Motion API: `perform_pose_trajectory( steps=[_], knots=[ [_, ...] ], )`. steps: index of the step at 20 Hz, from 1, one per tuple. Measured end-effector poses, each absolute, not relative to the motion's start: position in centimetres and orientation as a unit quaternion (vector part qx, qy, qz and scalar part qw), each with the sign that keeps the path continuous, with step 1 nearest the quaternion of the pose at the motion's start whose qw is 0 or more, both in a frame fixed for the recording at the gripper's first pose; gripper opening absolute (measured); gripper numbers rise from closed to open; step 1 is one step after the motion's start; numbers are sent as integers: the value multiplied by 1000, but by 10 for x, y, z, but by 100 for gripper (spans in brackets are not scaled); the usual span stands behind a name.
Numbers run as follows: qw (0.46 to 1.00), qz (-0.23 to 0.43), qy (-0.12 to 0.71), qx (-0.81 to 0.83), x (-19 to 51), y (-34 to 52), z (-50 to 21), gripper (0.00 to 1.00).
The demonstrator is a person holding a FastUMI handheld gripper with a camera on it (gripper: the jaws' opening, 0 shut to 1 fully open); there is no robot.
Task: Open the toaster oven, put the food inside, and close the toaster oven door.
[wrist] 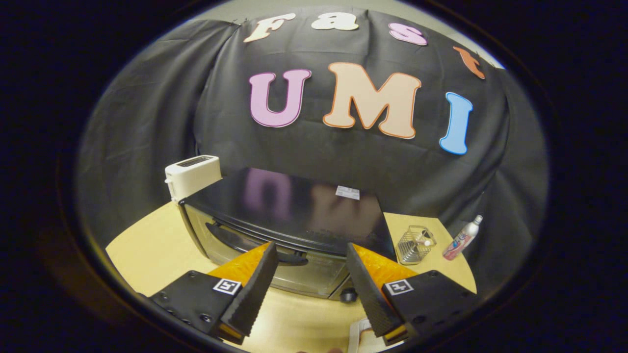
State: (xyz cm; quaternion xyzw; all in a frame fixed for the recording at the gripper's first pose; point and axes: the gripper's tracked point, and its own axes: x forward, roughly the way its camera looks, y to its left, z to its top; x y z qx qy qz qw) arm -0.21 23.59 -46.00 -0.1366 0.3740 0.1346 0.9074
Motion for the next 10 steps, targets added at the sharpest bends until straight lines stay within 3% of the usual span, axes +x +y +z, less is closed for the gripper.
perform_pose_trajectory(
  steps=[6, 10],
  knots=[
    [931, 133, 323, -108, 37, 247, -434, 88],
    [919, 127, 351, -129, 49, 242, -467, 88]
  ],
)
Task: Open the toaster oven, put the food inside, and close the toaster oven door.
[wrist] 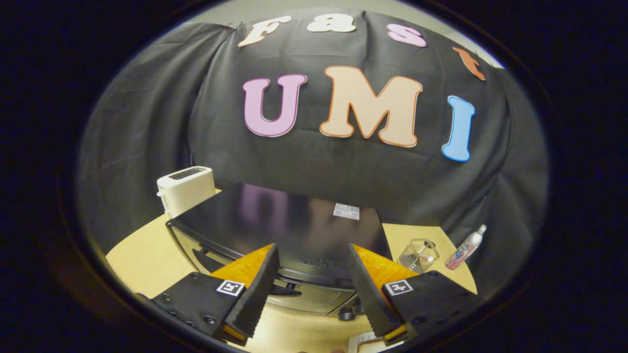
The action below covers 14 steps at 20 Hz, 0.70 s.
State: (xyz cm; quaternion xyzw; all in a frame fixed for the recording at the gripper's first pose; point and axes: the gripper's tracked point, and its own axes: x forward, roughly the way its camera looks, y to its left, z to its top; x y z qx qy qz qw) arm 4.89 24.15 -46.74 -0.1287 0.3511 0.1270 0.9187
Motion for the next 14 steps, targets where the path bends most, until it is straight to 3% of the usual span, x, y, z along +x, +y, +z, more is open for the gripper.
perform_pose_trajectory(
  steps=[14],
  knots=[
    [908, 152, 382, -84, -45, 229, -467, 87]
  ],
)
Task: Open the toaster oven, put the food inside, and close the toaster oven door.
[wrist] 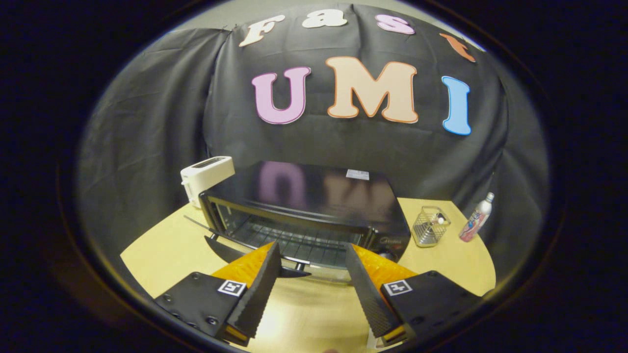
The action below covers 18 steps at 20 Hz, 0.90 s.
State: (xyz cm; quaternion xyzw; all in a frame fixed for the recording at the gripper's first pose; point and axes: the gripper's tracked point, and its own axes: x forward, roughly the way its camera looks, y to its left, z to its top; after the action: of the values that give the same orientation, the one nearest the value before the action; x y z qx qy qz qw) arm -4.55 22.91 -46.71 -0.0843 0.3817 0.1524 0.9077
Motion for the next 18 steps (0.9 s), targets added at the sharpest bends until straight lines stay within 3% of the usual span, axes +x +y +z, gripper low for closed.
perform_pose_trajectory(
  steps=[9, 18],
  knots=[
    [869, 173, 455, -85, -138, 216, -511, 88],
    [831, 173, 523, -77, -171, 204, -568, 90]
  ],
)
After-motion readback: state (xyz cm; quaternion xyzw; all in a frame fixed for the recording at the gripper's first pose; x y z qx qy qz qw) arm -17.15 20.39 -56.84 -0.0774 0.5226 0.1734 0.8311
